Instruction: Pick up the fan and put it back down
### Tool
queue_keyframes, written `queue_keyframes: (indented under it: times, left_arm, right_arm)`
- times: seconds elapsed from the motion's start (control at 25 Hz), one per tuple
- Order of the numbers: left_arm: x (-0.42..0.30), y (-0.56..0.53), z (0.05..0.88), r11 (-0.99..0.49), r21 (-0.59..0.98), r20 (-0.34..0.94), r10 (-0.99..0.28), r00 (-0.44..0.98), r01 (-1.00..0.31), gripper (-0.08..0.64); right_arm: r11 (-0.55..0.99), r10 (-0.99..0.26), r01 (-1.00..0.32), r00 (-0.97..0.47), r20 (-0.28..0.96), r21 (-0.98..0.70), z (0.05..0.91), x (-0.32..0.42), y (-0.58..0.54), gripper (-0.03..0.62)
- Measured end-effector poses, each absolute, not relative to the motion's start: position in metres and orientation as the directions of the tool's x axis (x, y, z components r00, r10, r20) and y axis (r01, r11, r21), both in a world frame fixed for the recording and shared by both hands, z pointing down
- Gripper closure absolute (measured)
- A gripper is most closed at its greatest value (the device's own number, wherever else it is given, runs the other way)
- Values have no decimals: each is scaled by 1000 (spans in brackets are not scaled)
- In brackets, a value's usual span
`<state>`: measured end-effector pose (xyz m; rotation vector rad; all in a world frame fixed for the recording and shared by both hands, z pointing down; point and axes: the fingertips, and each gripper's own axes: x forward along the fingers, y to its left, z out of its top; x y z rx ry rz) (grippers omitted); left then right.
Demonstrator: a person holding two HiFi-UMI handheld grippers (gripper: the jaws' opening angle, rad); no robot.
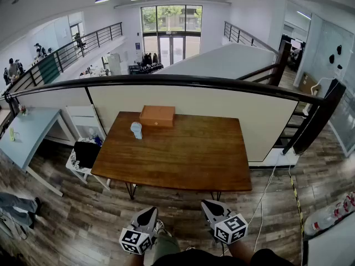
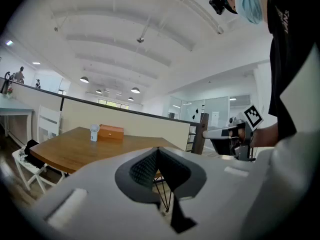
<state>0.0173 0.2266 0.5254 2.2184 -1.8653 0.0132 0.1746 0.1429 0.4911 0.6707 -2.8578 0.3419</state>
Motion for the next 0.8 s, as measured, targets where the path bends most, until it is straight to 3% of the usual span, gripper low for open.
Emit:
queue_keyframes:
  times: [0.4,0.44,0.48,0.52,0.56,0.8]
  left_arm:
    - [14,235,527,-168,209,142,-969,200,-963,529]
    - [9,232,528,-167,223,141,-969,201,-960,427]
    - [1,228,530,-161,231,144,-970,197,-959,330]
    - [-8,222,531,-156,236,148,-970,194,-959,316]
    - [-17,216,532,-155,239,151,-969,194,-959,316]
    - [-89,177,527,-197,235,154,-959,237,-952,318]
  right_arm:
    - [876,-378,-401,-916,136,-268,488,157,156,581]
    - [877,-373,-395,-919,128,-273,487,152,155,565]
    - [879,-369,-390,-921,126,-276,486,146,154,486]
    - [880,-363,-385,-923,130,-277,486,139,153,391]
    - [882,-355,-380,-925,137,-277,487,131,152,376]
    - [876,-351,-395,-916,194,-278,494,66,135,376]
